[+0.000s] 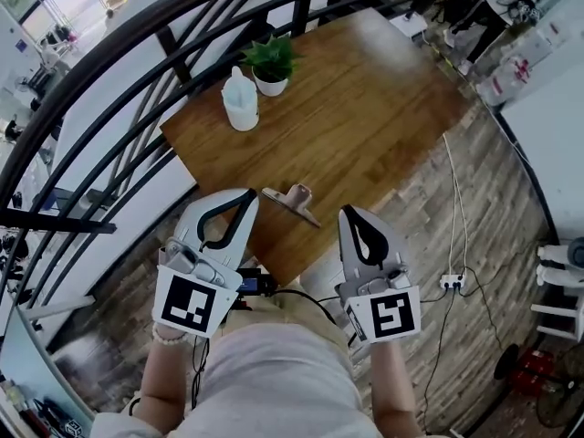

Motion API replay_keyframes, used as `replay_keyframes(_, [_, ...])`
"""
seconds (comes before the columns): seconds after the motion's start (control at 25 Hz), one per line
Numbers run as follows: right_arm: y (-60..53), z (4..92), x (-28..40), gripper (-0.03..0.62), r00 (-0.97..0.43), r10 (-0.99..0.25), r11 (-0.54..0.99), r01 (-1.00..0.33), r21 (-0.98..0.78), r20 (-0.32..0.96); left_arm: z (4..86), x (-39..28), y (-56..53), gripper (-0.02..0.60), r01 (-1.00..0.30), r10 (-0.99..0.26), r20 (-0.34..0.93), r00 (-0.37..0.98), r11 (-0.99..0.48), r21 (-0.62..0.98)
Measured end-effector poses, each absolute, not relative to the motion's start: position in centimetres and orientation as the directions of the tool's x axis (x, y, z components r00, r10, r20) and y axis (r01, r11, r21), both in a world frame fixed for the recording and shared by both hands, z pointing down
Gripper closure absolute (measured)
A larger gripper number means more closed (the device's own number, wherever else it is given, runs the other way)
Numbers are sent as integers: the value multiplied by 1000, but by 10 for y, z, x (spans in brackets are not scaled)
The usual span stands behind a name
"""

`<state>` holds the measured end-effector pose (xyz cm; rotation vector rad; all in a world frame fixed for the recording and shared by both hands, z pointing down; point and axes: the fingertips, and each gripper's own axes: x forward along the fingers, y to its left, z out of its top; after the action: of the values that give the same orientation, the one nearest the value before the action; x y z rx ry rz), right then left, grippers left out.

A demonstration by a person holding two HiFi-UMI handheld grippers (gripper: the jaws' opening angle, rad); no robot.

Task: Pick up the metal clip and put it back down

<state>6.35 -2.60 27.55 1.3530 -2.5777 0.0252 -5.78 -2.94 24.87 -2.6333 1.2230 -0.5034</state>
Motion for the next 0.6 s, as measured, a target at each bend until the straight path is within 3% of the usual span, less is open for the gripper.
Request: replay_keyframes(0.6, [-20, 287, 78, 572, -530, -813, 557, -828, 58, 241, 265, -61, -21, 575, -719, -764, 231, 603, -646, -256])
